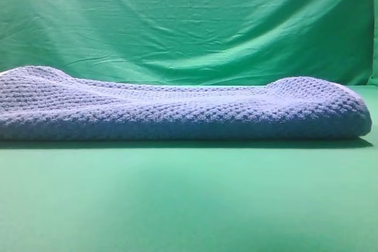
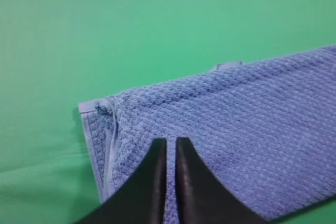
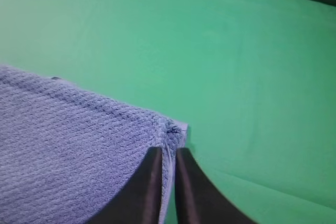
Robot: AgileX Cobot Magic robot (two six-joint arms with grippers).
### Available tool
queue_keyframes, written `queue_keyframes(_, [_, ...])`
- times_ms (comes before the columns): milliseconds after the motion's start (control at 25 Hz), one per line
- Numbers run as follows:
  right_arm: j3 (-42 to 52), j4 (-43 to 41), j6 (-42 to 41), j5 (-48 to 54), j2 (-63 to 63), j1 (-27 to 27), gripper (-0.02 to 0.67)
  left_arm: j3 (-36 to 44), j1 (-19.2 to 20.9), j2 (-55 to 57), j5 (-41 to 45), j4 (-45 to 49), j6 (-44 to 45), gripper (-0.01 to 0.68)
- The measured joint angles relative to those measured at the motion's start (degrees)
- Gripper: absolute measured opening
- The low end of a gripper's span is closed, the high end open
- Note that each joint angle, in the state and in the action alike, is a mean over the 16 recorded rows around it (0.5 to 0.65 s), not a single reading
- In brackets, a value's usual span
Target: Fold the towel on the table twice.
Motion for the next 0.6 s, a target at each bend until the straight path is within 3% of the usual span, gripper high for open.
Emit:
queue_keyframes(200, [1.28,1.85,0.17,5.28,-10.8,0.0,0.02,-1.66,0.0,-9.38,5.78,-4.59,5.8,0.015])
queue_keyframes(600, [12.06,6.33,-1.38,8.39,-31.81,0.0,0.0,-1.38,0.0,-31.24,13.92,-11.34,13.58,0.0])
